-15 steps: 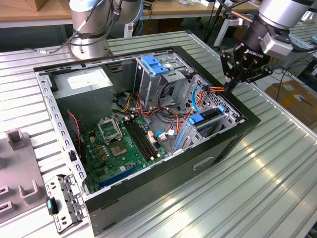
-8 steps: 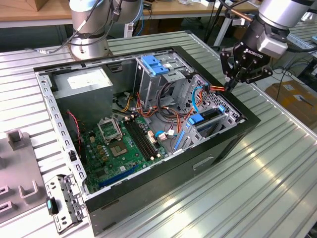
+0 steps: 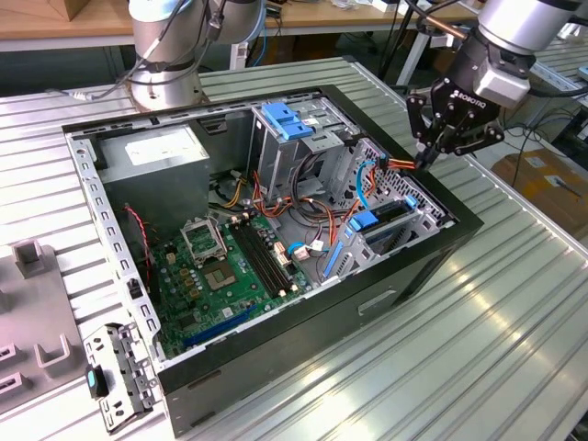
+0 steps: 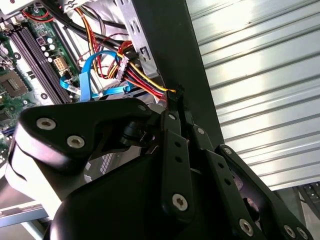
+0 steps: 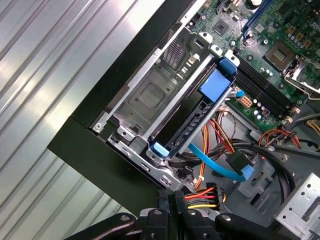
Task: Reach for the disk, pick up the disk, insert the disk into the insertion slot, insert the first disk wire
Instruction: 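Insert the first disk wire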
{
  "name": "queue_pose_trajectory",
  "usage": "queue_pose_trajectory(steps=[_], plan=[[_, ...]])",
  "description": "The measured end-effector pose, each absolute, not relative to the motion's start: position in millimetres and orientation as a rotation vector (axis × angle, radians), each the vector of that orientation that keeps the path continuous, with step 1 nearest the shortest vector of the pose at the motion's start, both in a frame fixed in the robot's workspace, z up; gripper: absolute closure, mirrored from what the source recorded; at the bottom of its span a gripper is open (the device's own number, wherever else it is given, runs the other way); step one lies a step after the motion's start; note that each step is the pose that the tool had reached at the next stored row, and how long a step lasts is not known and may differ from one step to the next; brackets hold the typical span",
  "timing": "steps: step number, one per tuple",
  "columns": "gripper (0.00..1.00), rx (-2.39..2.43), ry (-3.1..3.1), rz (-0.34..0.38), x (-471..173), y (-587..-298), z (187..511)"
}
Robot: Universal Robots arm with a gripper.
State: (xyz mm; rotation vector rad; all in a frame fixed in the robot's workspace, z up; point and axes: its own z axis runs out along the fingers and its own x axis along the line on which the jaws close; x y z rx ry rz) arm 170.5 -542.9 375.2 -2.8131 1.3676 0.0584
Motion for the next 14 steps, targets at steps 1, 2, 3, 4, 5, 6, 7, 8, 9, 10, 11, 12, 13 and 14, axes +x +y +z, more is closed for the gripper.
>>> queue_pose_trajectory(steps=[1,2,3,4,5,6,7,8,9,10,11,12,13,14], plan=[[0.84,-2.813,1.368,0.058,170,-543,375],[0.84,-2.813,1.368,0.058,168,-543,375],[0.84,-2.813,1.368,0.058,168,-543,375],[0.84,-2.813,1.368,0.058,166,-543,375],[0.84,-2.813,1.368,0.058,164,-543,375],[0.84,-2.813,1.368,0.058,163,-543,375],[0.84,-2.813,1.368,0.058,161,-543,375],[0.84,-2.813,1.368,0.058,159,-543,375],[0.84,-2.813,1.368,0.058,158,-543,375],[0.84,-2.813,1.368,0.058,157,-543,375],[0.84,-2.813,1.368,0.059,156,-543,375],[0.84,-2.813,1.368,0.058,155,-543,375],[0.84,-2.813,1.368,0.058,154,-543,375],[0.84,-2.813,1.368,0.058,153,-543,375]])
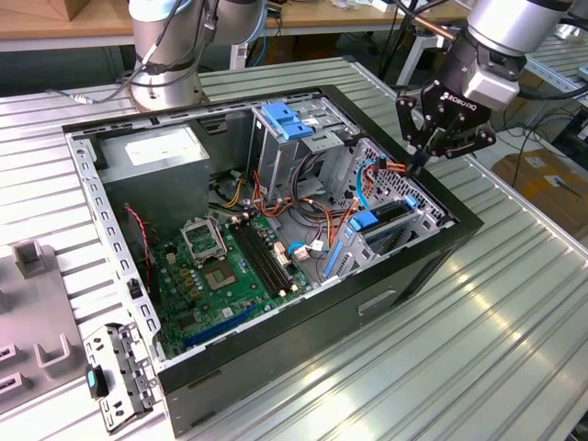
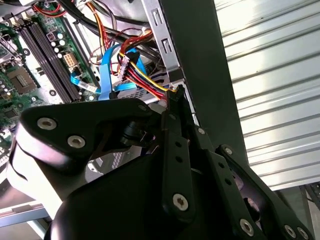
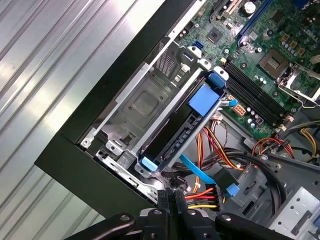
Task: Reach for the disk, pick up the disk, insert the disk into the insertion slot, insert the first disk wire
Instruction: 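Insert the first disk wire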
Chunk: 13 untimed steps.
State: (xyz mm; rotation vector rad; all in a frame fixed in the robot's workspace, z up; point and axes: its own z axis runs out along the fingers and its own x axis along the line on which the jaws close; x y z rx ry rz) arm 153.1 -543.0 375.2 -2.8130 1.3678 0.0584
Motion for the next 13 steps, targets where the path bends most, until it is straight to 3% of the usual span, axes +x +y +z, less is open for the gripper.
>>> queue_pose_trajectory(steps=[13], plan=[[0.84,-2.696,1.581,0.057,151.2,-543.0,374.9]])
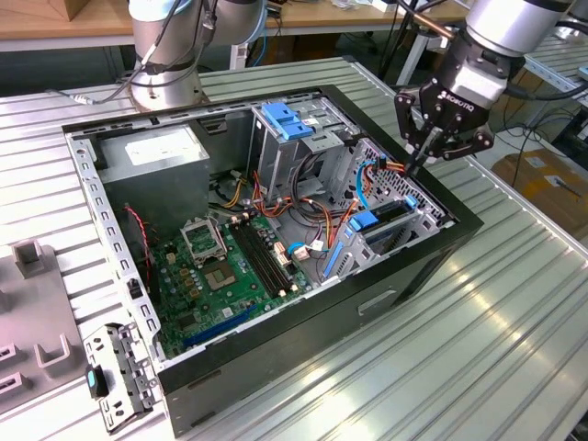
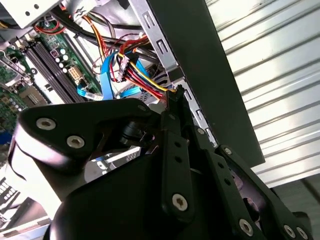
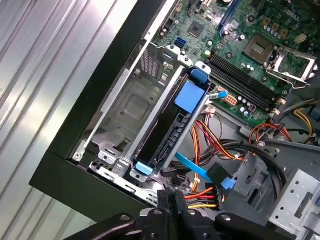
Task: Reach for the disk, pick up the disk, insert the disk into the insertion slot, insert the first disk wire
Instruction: 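Insert the first disk wire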
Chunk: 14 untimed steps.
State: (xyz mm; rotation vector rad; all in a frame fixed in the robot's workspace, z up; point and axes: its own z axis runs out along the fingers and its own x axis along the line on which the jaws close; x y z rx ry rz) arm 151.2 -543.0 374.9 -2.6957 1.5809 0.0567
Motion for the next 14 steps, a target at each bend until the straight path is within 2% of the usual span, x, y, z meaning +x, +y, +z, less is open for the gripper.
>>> queue_pose_trajectory(steps=[14], plan=[[0.84,-2.578,1.762,0.055,151.0,-543.0,374.8]])
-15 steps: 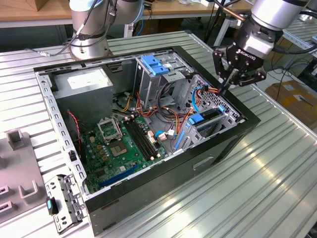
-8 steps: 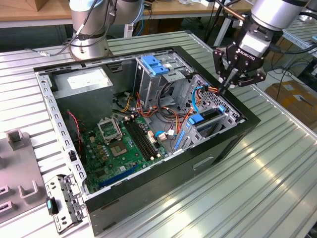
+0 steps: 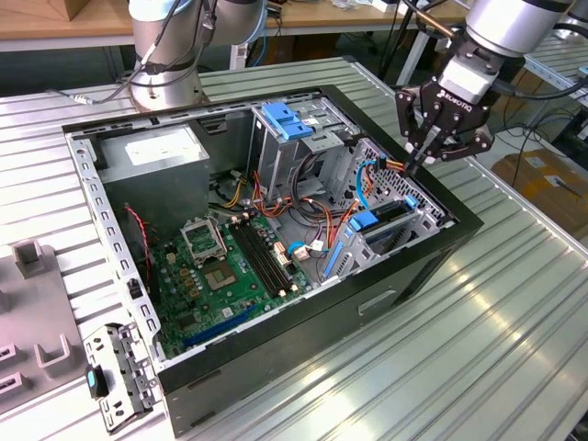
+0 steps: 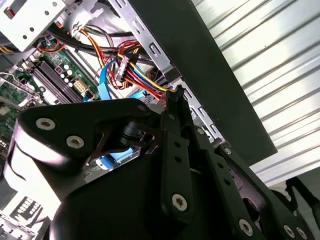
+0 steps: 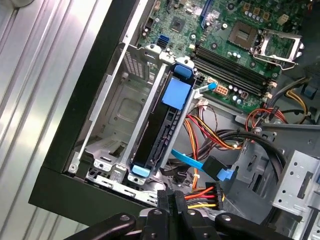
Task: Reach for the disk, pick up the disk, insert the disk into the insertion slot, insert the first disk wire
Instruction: 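Insert the first disk wire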
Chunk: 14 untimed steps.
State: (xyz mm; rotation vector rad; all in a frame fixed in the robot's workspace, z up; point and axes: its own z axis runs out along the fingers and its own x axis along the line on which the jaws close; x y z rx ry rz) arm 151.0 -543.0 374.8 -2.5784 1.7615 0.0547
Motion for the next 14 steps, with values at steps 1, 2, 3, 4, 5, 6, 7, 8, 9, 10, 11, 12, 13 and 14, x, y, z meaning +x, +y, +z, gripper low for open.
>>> queue_pose_trajectory(steps=[1,2,3,4,5,6,7,8,9,10,11,12,13,14], plan=[[0.84,-2.566,1.780,0.054,151.0,-543.0,374.8],[0.84,-2.551,1.800,0.054,151.0,-543.0,374.8],[0.84,-2.542,1.812,0.054,150.9,-543.0,374.8],[0.84,-2.534,1.824,0.054,150.9,-543.0,374.8],[0.84,-2.523,1.838,0.054,150.9,-543.0,374.8],[0.84,-2.515,1.849,0.054,150.9,-543.0,374.8],[0.84,-2.503,1.865,0.054,150.8,-543.0,374.8],[0.84,-2.494,1.876,0.053,150.8,-543.0,374.8],[0.84,-2.486,1.887,0.053,150.8,-543.0,374.8],[0.84,-2.478,1.897,0.053,150.8,-543.0,374.8],[0.84,-2.470,1.907,0.053,150.8,-543.0,374.8],[0.84,-2.462,1.918,0.053,150.7,-543.0,374.8],[0.84,-2.453,1.928,0.053,150.7,-543.0,374.8],[0.84,-2.445,1.938,0.053,150.7,-543.0,374.8]])
